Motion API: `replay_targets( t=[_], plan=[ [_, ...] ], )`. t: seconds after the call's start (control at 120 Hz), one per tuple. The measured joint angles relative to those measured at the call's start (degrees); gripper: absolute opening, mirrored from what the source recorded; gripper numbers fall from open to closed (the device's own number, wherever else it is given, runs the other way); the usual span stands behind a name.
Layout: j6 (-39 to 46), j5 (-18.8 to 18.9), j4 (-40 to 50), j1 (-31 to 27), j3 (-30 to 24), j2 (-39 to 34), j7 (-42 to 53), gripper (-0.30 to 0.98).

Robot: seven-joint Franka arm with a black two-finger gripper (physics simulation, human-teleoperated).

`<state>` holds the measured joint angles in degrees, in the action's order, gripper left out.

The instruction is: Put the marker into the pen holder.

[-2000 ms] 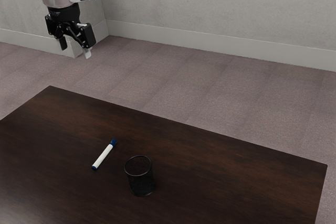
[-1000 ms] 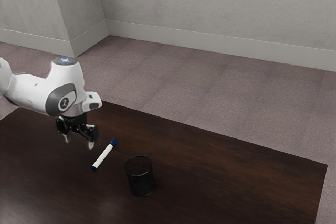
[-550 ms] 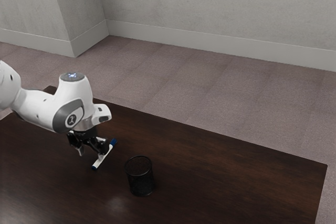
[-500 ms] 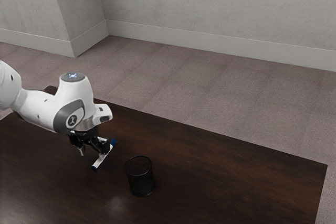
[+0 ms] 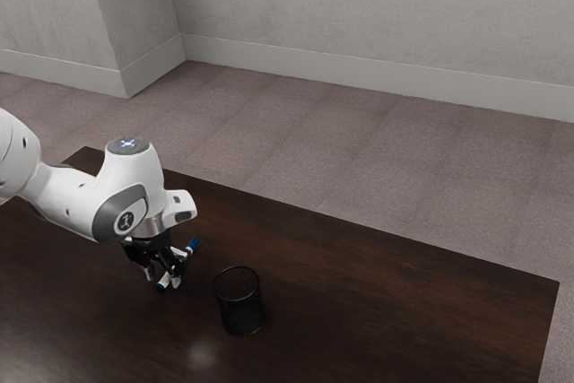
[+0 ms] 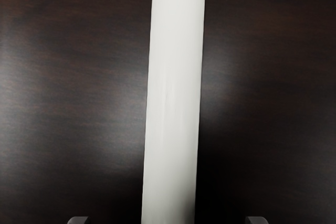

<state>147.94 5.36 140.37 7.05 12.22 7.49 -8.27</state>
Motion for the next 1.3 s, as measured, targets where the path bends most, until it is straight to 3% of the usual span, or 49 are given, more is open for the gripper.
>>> replay_targets(
  t=[0.767, 1.3],
  plan=[
    [0.58, 0.16, 0.0, 0.03, 0.03, 0.17, -1.48, -0.01],
    [0.57, 0.83, -0.31, -0.05, 0.02, 0.73, -3.76, -0.06]
  ],
)
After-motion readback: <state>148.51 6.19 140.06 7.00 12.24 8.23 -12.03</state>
